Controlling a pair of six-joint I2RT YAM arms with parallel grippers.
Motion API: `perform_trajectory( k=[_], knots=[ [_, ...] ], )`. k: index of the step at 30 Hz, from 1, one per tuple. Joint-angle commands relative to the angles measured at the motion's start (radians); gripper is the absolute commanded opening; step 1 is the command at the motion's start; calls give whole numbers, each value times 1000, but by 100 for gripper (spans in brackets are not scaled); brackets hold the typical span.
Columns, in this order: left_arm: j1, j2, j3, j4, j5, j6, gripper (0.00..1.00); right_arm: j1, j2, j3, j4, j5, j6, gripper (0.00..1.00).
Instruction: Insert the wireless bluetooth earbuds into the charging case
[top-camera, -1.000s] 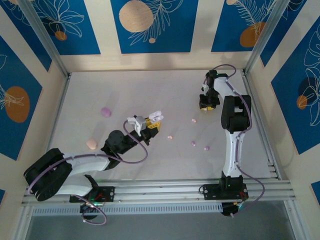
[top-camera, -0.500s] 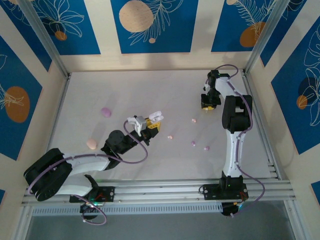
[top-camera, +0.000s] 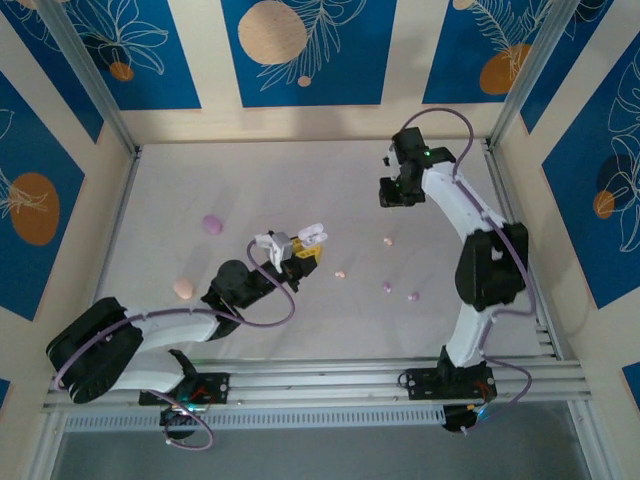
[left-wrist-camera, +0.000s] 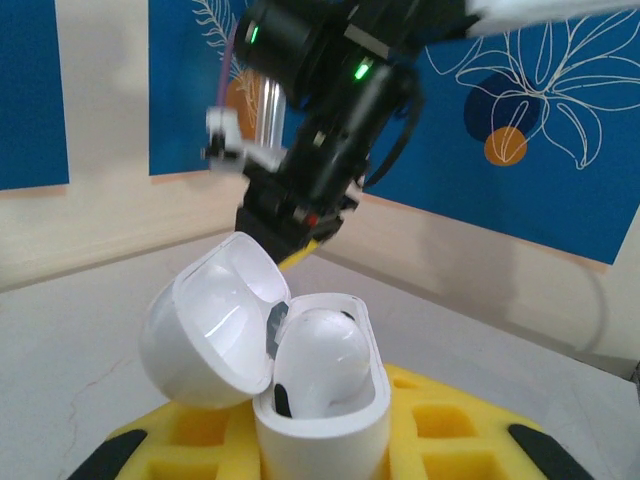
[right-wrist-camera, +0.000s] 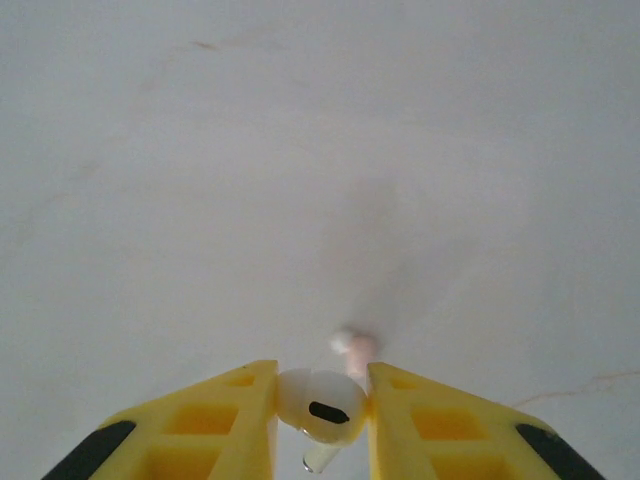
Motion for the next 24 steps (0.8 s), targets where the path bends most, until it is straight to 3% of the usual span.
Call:
perform_trajectory(
  k=[1, 12, 19, 24],
  knots=[
    [6, -44, 43, -38, 29, -30, 21, 70, -139, -73, 56, 29, 38, 27],
    [-6, -97, 66, -119, 40, -59, 21, 340, -547, -286, 309, 55, 76, 28],
    [-19, -110, 77, -136, 46, -57, 21, 456, -590, -318, 383, 8, 59, 28],
    [-23, -115, 79, -135, 41, -55, 21, 484, -590, -337, 403, -59, 59, 28]
  ],
)
